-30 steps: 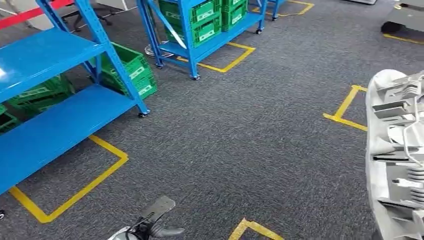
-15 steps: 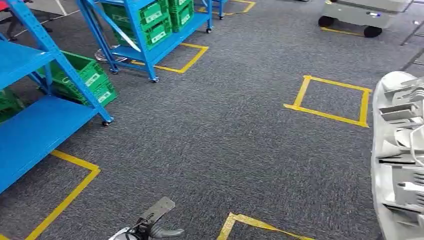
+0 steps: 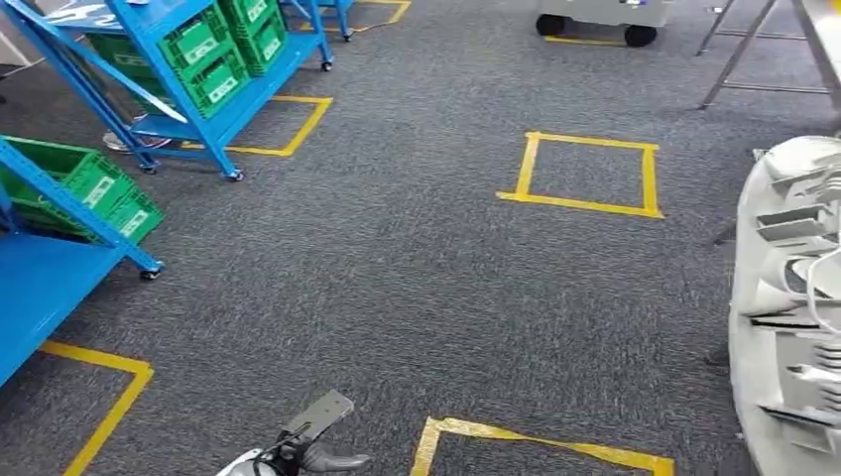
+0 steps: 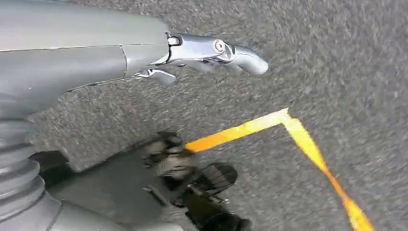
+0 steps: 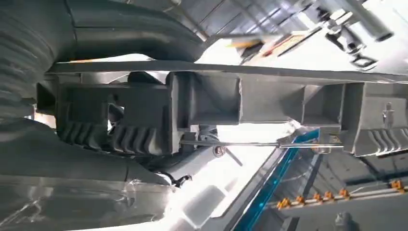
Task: Take the parts from the cabinet and place them on the table.
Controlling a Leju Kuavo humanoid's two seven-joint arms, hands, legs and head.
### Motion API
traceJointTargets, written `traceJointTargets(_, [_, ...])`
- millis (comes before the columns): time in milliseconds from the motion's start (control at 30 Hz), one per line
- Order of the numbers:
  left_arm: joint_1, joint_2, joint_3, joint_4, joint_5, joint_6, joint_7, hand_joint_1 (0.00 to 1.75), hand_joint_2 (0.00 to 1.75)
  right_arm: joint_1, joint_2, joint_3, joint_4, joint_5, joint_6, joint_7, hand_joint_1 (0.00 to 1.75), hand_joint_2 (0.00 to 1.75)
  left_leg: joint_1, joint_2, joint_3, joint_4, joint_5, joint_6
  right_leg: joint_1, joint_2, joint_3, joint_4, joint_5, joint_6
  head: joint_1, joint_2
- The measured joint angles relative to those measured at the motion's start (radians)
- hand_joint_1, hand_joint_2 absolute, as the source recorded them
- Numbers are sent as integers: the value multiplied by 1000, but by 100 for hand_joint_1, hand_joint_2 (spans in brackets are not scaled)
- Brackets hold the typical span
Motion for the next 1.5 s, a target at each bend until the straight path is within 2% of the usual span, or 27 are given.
traceJointTargets(100, [-2, 2, 0, 0, -7, -1, 1, 0, 175, 17, 62, -51, 0, -3, 0, -91, 175, 175, -2, -18, 64, -160, 124, 14, 1, 47, 2, 0, 3, 3, 0, 0])
traceJointTargets(133, [-4, 3, -1, 0, -8, -4, 5, 0, 175, 18, 81, -64, 0, -3, 0, -117, 175, 175, -1, -56, 104, -246, 165, 17, -1, 59, 2, 0, 5, 6, 0, 0])
traceJointTargets(167, [-5, 6, -2, 0, -11, -12, 6, 0, 175, 19, 105, -84, 0, -3, 0, -149, 175, 175, 2, -116, 123, -298, 170, 21, 5, 72, -4, 7, 6, 10, 0, 0])
traceJointTargets(200, [-8, 11, -3, 0, -16, -22, 6, 0, 175, 22, 119, -99, -1, -3, 0, -170, 175, 175, 6, -106, 128, -315, 161, 13, 1, 86, -12, 9, 9, 15, 3, 0])
traceJointTargets(300, [-14, 23, -8, 0, -19, -40, 2, 0, 175, 40, 150, -137, 0, 2, -1, -204, 175, 175, 1, -73, 129, -319, 169, 27, -5, 124, -23, -7, 25, 38, 2, 0])
traceJointTargets(367, [-20, 30, -11, 0, -19, -43, -4, 0, 175, 54, 156, -155, -1, 4, -1, -213, 175, 175, 3, -45, 134, -328, 175, 40, 3, 14, -50, 43, -10, 41, 7, 0])
traceJointTargets(400, [-19, 34, -12, 0, -19, -45, -6, 0, 175, 53, 158, -165, -1, 6, -1, -217, 175, 175, 0, -30, 134, -327, 173, 43, 2, -15, -81, 109, -48, 45, 10, 0])
traceJointTargets(467, [-11, 40, -13, 0, -19, -45, -7, 0, 175, 57, 159, -178, -1, 8, -1, -219, 175, 175, -3, 3, 136, -327, 171, 45, -1, -36, -154, 267, -117, 51, 8, 0])
traceJointTargets(500, [-11, 43, -14, 0, -19, -44, -7, 0, 175, 60, 159, -185, 0, 9, -1, -219, 175, 175, -3, 20, 136, -327, 170, 45, -3, -38, -175, 312, -125, 54, 9, 0])
traceJointTargets(533, [-13, 43, -16, 0, -19, -44, -7, 0, 175, 60, 159, -195, 1, 11, -1, -219, 175, 175, -3, 35, 137, -327, 169, 43, -5, -40, -165, 297, -109, 56, 8, 0])
traceJointTargets(600, [-17, 44, -19, 0, -19, -44, -6, 0, 175, 70, 159, -207, 2, 10, -1, -210, 175, 175, -2, 57, 145, -327, 163, 36, -9, -55, -79, 151, -37, 59, 8, 0])
traceJointTargets(633, [-17, 44, -19, 0, -19, -44, -6, 0, 175, 73, 159, -212, 2, 10, -1, -203, 175, 175, 0, 67, 152, -326, 158, 30, -9, -81, -18, 53, -3, 61, 9, 0])
traceJointTargets(667, [-17, 48, -19, 0, -19, -43, -6, 0, 175, 70, 159, -216, 3, 10, -1, -196, 175, 175, -6, 75, 155, -325, 153, 23, -1, -117, 6, 8, -19, 60, 9, 0])
traceJointTargets(700, [-19, 49, -19, 0, -19, -43, -5, 0, 175, 71, 160, -220, 4, 10, -1, -189, 175, 175, -9, 82, 157, -321, 148, 17, -3, -99, 14, 4, -10, 45, 5, 0])
traceJointTargets(833, [-28, 48, -19, 0, -19, -45, 0, 0, 175, 76, 162, -229, 10, 10, -1, -173, 175, 175, -3, 98, 161, -325, 141, -4, -4, -61, 5, 3, -7, 16, 5, 0])
traceJointTargets(900, [-30, 48, -19, 0, -18, -46, 0, 0, 175, 78, 162, -231, 11, 10, -1, -166, 175, 175, -1, 18, 119, -228, 74, -8, -5, -45, 3, 2, -5, 6, 0, 0])
traceJointTargets(967, [-26, 49, -20, 0, -18, -48, 1, 0, 175, 78, 162, -232, 14, 10, -1, -162, 175, 175, -1, 2, 34, -58, 2, -8, -3, -22, 1, 2, -5, 3, -3, 0])
traceJointTargets(1000, [-23, 49, -20, 0, -18, -48, 1, 0, 175, 78, 162, -234, 16, 10, -1, -162, 175, 175, -2, 0, 4, -7, -8, -6, -2, -9, 1, 3, -5, 3, -3, 0])
traceJointTargets(1033, [-22, 49, -20, 0, -18, -48, 1, 0, 175, 78, 162, -235, 18, 10, -1, -160, 175, 175, -2, 0, -4, -3, 9, -4, -2, 6, 2, 3, -5, 3, -3, 0])
traceJointTargets(1100, [-23, 50, -20, 0, -18, -48, 1, 0, 175, 79, 162, -237, 20, 10, 0, -156, 175, 175, -2, -8, 38, -116, 101, 3, -2, 34, 4, 3, -4, 4, -3, 0])
traceJointTargets(1133, [-24, 50, -20, 0, -18, -48, 1, 0, 175, 79, 162, -237, 21, 10, 1, -153, 175, 175, -1, -25, 76, -199, 147, 6, -3, 46, 6, 3, -3, 5, -3, 0])
traceJointTargets(1167, [-24, 52, -20, 0, -18, -48, 1, 0, 175, 79, 162, -237, 22, 10, 2, -149, 175, 175, 1, -70, 106, -271, 176, 9, -6, 55, 4, 3, -2, 9, -3, 0])
traceJointTargets(1200, [-24, 53, -20, 0, -17, -48, 1, 0, 175, 78, 162, -237, 22, 10, 4, -145, 175, 175, 3, -82, 118, -307, 169, 11, 0, 70, -2, 10, -2, 15, -3, 0])
traceJointTargets(1267, [-25, 55, -20, 0, -17, -48, 2, 0, 175, 81, 162, -238, 23, 10, 7, -138, 175, 175, -2, -68, 115, -309, 166, 13, -7, 86, -12, 2, 7, 29, -3, 0])
traceJointTargets(1333, [-29, 54, -19, 0, -17, -48, 2, 0, 175, 82, 162, -240, 24, 10, 11, -134, 175, 175, 1, -44, 118, -321, 176, 29, -9, 104, -24, -5, 12, 44, -2, 0])
traceJointTargets(1400, [-31, 54, -19, 0, -17, -47, 2, 0, 175, 82, 162, -240, 24, 10, 12, -132, 175, 175, 0, -24, 122, -325, 178, 41, -2, 10, -53, 69, -38, 45, 4, 0])
traceJointTargets(1500, [-24, 58, -19, 0, -17, -46, 5, 0, 175, 80, 162, -241, 25, 10, 16, -129, 175, 175, -5, 19, 124, -325, 175, 45, -2, -37, -159, 301, -140, 54, 3, 0])
